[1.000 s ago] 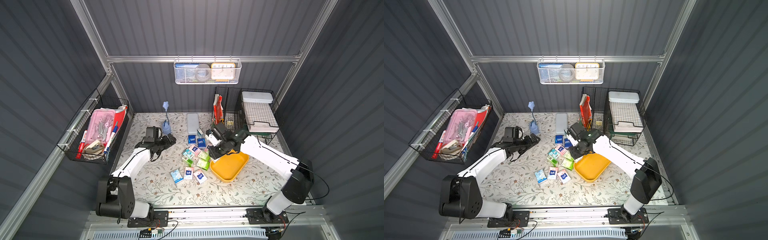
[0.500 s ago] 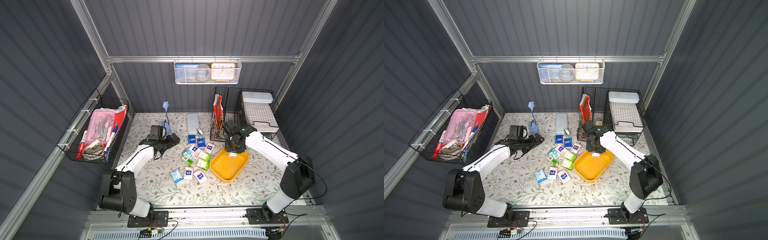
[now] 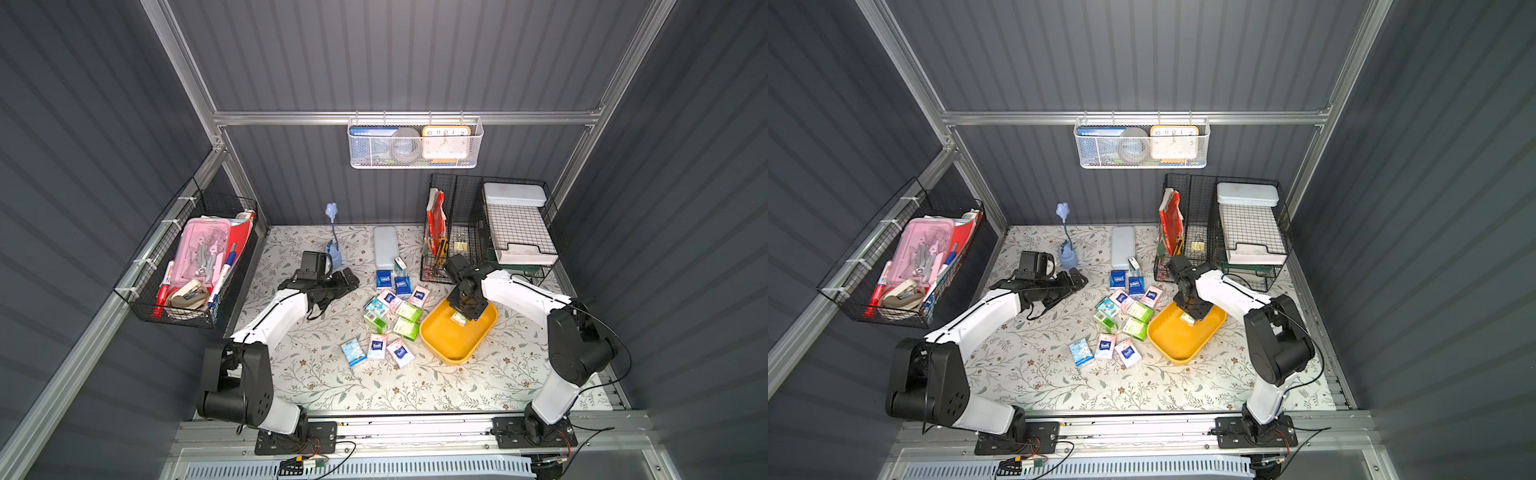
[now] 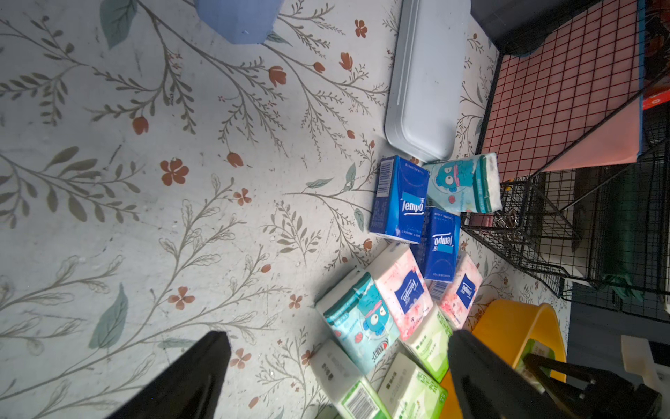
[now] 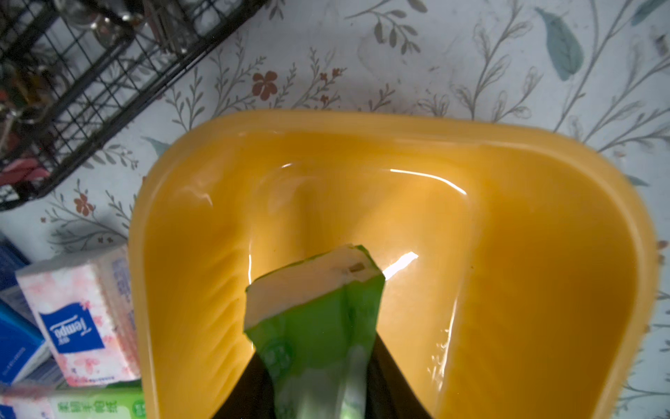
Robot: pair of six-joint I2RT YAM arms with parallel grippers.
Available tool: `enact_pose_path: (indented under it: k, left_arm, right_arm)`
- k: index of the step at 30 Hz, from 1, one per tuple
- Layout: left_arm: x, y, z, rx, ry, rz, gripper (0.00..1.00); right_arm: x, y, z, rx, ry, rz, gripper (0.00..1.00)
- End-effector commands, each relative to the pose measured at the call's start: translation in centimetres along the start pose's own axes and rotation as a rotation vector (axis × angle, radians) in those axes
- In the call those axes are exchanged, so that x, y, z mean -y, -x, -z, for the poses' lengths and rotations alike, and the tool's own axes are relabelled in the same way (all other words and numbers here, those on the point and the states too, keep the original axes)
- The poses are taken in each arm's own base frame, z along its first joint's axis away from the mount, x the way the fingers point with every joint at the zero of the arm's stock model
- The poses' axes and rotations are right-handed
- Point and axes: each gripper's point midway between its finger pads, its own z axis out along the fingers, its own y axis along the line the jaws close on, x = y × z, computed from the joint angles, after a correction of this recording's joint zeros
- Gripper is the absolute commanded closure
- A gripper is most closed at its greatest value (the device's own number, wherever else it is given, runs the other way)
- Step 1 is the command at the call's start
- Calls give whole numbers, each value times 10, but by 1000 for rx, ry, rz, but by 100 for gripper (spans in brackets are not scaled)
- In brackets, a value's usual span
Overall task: Put the pocket tissues into the storage box
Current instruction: Place the pocket tissues in the storage box, then pick up the pocket tissues from the center of the board.
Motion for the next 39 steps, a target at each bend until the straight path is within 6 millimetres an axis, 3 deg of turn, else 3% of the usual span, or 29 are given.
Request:
enact_pose_path:
  k: [1,12,16,17,19,24,28,30,32,39]
  left_arm:
    - [0,-9,4,-22,-6,-24,1]
    - [-1,-12,9,-17,-4,-23,1]
    - [-2,-13,10,-20,-2,-24,1]
    - [-2,-14,10,-21,-1,-24,1]
    - [-2,-13,10,-18,-2,-24,1]
    - [-1,-12,9,-17,-4,-19,1]
    - [0,-12,10,-14,-6,-21,1]
    - [-1,-13,11,-16,-4,-26,1]
    - [-2,-13,11,-16,-4,-28,1]
    - [0,-12,8,-18,-13,-22,1]
  right_arm:
    - [-6,10,-10,17,-12,-87,69]
    - [-29,21,-23,8,1,-103,64]
    - [-26,21,-22,12,-3,-113,54]
    - [-25,21,-21,14,0,-113,46]
    - [-26,23,-17,24,15,-111,37]
    - [-32,27,-1,39,61,-62,35]
    - [-39,26,29,82,117,78,36]
    - [-47,16,44,84,170,200,36]
    - [-58,-5,56,38,248,349,36]
    - [-65,-87,96,-70,382,798,36]
